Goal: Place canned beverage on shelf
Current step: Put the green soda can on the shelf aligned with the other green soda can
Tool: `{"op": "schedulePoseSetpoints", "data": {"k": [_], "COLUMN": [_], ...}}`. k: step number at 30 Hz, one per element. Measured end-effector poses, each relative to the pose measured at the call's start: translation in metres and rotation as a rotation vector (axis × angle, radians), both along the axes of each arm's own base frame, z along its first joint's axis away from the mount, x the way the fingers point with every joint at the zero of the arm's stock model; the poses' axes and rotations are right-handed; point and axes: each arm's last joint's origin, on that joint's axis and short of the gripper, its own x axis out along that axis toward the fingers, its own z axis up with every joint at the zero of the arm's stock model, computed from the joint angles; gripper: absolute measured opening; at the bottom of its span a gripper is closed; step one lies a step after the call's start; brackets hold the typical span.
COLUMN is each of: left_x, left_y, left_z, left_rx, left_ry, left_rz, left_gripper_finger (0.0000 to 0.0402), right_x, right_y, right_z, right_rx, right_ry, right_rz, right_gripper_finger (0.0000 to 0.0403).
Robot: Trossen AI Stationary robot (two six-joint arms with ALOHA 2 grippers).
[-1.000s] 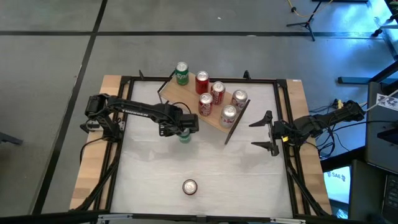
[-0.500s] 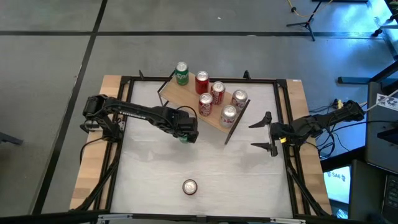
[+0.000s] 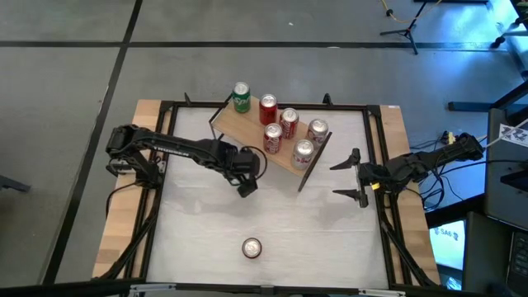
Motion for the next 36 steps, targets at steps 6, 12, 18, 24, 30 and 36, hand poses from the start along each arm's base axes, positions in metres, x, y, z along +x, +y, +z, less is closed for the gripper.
{"op": "schedulePoseSetpoints", "data": {"k": [6,12,18,24,30,36], "left_x": [0.0,0.0,0.001,0.006,0.008,0.003], "left_y": [0.001,0.001,0.001,0.002,0.003,0.003], "left_z": [0.0,0.001,0.001,-0.002,-0.011,-0.024], "left_rx": [0.07,0.122,0.143,0.16,0.174,0.165], "left_ry": [0.026,0.046,0.048,0.032,0.061,0.11], "left_rz": [-0.166,-0.27,-0.326,-0.358,-0.353,-0.358], "left_gripper_finger": [0.0387,0.0387,0.0387,0.0387,0.0387,0.0387], "right_x": [0.0,0.0,0.0,0.0,0.0,0.0], "right_y": [0.0,0.0,0.0,0.0,0.0,0.0], "right_z": [0.0,0.0,0.0,0.0,0.0,0.0], "right_rx": [0.0,0.0,0.0,0.0,0.0,-0.001], "right_ry": [0.0,0.0,0.0,-0.001,0.0,0.003], "right_rz": [0.0,0.0,0.0,0.0,0.0,0.0], "right_gripper_finger": [0.0349,0.0349,0.0349,0.0349,0.0349,0.0349]}}
